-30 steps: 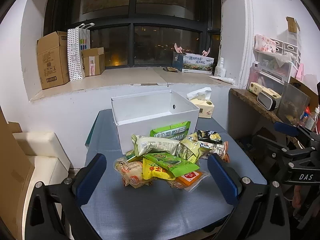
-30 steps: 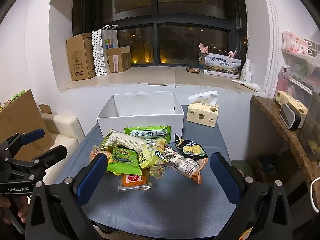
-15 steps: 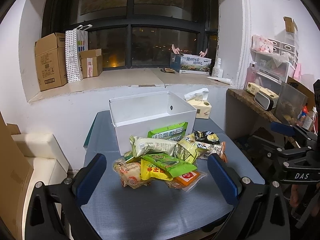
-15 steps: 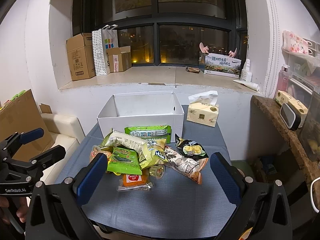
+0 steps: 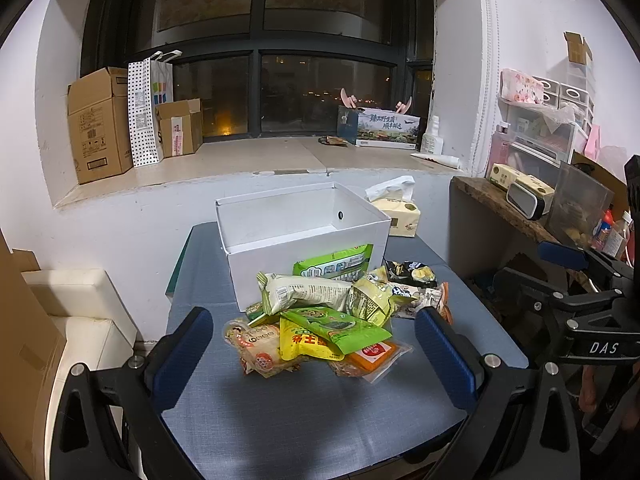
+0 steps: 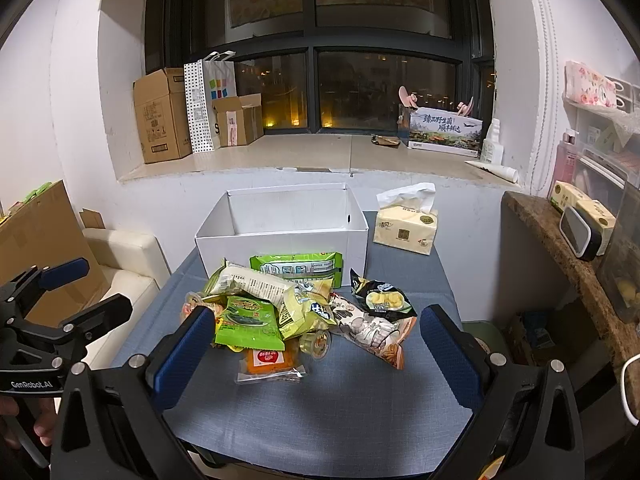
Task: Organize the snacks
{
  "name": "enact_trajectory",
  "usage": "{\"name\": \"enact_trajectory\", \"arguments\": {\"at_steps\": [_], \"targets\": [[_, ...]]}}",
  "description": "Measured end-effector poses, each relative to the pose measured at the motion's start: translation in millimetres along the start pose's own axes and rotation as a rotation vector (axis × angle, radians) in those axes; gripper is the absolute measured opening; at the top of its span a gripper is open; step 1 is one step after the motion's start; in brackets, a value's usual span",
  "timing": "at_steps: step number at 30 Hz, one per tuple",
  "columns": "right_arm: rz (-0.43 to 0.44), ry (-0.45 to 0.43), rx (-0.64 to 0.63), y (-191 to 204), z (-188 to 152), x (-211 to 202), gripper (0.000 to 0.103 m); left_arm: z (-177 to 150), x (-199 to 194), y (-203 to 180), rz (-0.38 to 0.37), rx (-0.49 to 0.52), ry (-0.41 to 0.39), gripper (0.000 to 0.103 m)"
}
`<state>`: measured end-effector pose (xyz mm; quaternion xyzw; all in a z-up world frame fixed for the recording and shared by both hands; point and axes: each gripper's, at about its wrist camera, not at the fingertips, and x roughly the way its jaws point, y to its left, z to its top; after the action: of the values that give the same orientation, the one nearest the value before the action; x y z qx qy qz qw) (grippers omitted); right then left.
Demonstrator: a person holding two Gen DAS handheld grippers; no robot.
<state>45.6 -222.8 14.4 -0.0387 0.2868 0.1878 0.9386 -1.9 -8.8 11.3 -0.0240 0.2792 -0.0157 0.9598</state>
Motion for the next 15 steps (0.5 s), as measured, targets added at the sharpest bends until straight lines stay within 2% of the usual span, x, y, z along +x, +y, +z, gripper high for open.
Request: {"name": "enact_trajectory", "arguments": {"at_steps": [15], "targets": [[0.001,0.000,-0.001,-0.3,-0.9,-0.1,0.103,0.6,0.1,-0.3,0.000,0.001,-0.001,0.103]]}}
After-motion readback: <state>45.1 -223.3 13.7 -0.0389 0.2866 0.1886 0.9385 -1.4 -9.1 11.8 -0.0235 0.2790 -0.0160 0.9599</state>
